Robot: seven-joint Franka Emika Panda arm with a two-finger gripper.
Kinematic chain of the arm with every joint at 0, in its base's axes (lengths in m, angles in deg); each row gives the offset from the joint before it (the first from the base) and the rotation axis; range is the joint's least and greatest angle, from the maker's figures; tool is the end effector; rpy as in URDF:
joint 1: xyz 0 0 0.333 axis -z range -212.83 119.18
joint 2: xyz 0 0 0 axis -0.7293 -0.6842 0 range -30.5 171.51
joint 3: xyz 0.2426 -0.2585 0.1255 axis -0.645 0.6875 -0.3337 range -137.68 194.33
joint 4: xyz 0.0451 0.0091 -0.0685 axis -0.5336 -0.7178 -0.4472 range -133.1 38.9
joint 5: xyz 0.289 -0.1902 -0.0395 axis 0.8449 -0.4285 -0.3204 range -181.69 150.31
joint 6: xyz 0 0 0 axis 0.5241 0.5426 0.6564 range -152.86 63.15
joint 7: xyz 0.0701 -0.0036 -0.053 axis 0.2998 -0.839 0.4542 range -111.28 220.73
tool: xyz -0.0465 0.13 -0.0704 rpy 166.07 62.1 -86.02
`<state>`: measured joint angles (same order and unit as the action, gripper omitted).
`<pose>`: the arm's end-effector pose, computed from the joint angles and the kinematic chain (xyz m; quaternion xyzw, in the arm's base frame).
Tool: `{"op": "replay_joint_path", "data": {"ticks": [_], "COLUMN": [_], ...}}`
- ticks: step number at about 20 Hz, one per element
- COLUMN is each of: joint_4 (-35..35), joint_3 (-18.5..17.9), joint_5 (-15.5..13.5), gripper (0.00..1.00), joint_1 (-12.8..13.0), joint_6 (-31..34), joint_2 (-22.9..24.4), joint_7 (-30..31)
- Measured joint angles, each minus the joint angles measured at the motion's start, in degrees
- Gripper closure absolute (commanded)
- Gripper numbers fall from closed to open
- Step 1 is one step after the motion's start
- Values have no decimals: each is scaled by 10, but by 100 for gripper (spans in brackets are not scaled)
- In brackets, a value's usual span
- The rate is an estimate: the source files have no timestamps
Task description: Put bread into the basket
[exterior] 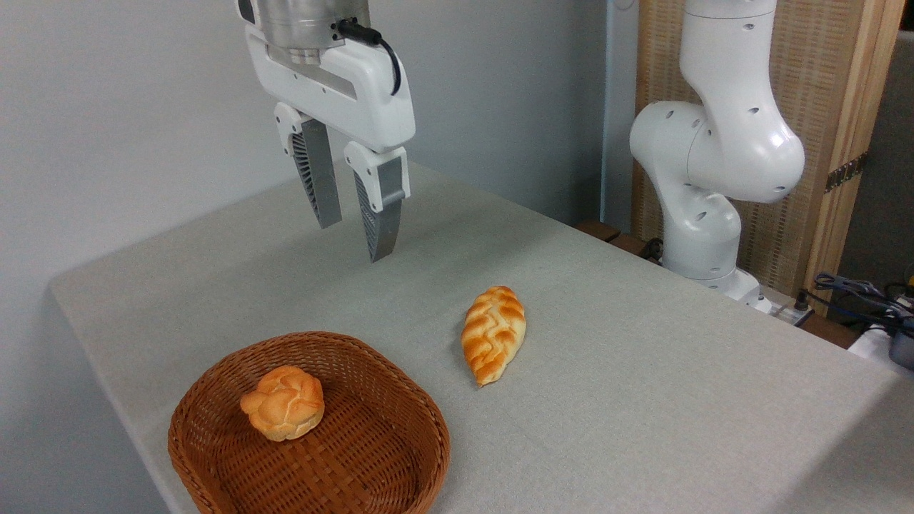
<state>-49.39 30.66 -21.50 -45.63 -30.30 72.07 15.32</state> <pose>0.5022 -0.0467 0.6378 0.9298 -0.3642 0.0297 0.0430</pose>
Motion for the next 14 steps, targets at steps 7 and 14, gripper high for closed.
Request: {"op": "replay_joint_path", "data": {"ticks": [7,14], "joint_4": [0,0], "joint_3": [-13,-13], "joint_5": [10,45], "gripper": [0,0], "joint_1": [25,42], "joint_6": [0,0], "joint_2": [0,-2], "joint_7": [2,23]}}
